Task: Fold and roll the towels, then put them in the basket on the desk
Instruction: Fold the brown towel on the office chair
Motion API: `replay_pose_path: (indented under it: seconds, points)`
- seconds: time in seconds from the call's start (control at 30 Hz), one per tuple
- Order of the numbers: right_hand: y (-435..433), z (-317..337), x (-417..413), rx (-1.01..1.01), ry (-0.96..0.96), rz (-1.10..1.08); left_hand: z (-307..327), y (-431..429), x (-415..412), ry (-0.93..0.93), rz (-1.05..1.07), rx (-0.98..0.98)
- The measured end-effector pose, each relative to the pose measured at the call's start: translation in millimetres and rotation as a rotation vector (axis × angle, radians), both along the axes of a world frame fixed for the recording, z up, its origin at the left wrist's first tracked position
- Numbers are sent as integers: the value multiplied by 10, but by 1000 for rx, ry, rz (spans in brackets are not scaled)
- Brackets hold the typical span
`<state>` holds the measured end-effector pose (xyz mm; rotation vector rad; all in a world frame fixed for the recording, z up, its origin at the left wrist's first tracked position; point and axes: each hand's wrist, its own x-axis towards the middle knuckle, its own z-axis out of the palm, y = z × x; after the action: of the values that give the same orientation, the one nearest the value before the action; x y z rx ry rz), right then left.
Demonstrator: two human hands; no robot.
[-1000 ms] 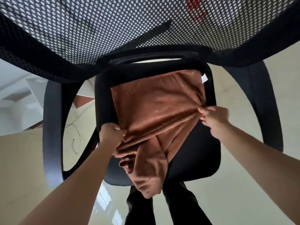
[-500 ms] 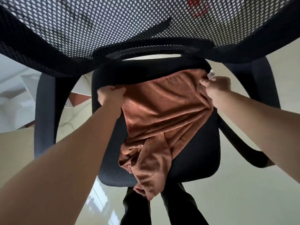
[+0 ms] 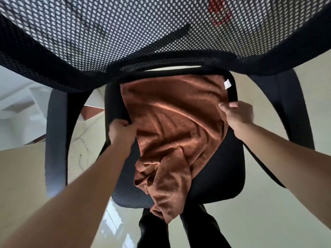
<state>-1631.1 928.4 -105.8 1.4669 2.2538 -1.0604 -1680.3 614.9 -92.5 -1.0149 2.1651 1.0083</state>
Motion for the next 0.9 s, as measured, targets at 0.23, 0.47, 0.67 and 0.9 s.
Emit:
replay_pose_path:
  seconds: [0.23, 0.47, 0.67, 0.9]
  points:
    - [54, 70, 151, -61, -10, -65, -114, -269, 482, -24, 56, -116]
    - [-35, 51, 526, -197, -59, -56, -80, -364, 609, -109, -12, 32]
    - [35, 213, 433, 172, -76, 184, 180, -319, 486, 36, -344, -245]
    - [-380, 242, -98, 452, 309, 1168, 186, 205, -155, 401, -1371, -346]
